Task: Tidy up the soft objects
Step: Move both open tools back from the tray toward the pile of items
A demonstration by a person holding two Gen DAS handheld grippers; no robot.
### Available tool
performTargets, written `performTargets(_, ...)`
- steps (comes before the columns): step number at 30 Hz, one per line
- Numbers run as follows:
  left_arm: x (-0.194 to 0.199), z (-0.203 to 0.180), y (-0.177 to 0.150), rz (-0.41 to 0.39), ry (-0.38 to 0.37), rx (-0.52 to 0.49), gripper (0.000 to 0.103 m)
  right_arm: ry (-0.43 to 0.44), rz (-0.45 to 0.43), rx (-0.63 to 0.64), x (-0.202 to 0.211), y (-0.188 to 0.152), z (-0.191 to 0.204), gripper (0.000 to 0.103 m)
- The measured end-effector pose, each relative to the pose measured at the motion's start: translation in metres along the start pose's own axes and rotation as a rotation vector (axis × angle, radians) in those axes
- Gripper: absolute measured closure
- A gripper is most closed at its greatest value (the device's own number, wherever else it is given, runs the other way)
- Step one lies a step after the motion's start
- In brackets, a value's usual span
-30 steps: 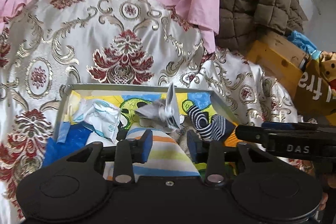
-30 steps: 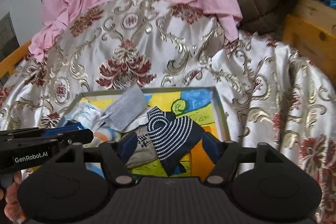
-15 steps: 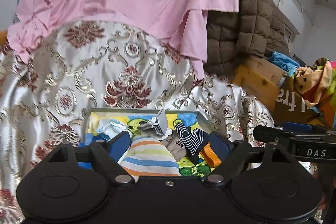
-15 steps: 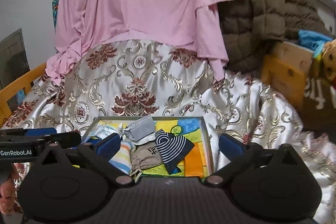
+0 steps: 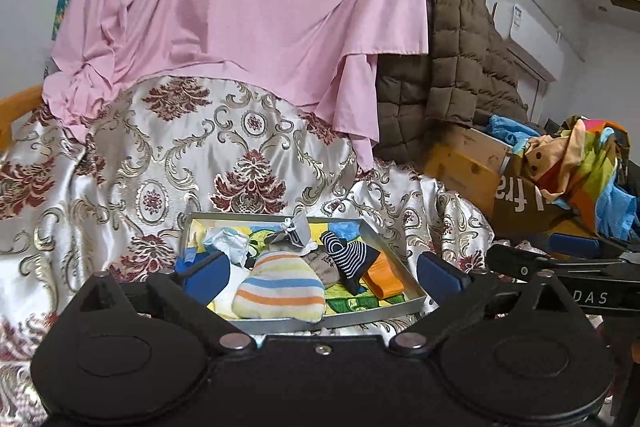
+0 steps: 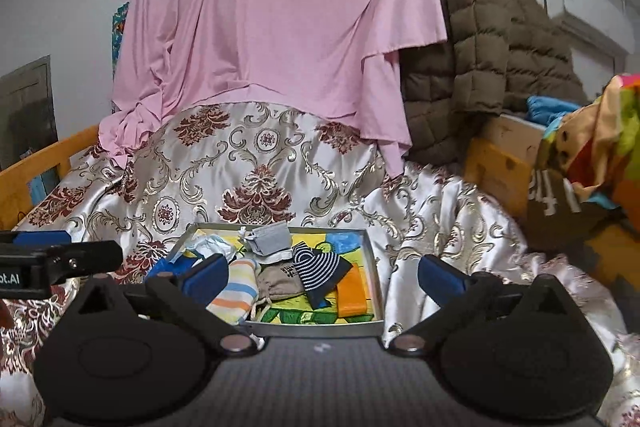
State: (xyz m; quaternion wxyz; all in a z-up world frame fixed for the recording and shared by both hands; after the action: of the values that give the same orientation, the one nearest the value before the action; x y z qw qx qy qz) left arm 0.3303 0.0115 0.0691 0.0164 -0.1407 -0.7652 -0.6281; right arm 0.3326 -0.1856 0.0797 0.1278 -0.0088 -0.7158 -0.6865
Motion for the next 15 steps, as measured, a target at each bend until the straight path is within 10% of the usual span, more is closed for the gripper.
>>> performTargets(15,0.080,-0.003,-0.035,-0.043,0.046,-0.003,0.001,-0.017,-0.079,0.008,0.082,-0.024,0.020,0.000)
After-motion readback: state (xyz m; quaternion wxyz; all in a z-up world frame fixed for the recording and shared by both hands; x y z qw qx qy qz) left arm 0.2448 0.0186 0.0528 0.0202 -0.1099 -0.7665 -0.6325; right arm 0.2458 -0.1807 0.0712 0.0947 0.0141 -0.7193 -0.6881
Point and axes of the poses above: each gripper's, at about its wrist camera, not at the fingertips, and x roughly against the way its jaws point, z to its left, y to its top, the point moved 8 cm from there along -x, roughly the way its jaws point, and after that the axes turned 10 degrees about -z, right-handed, at the moved point
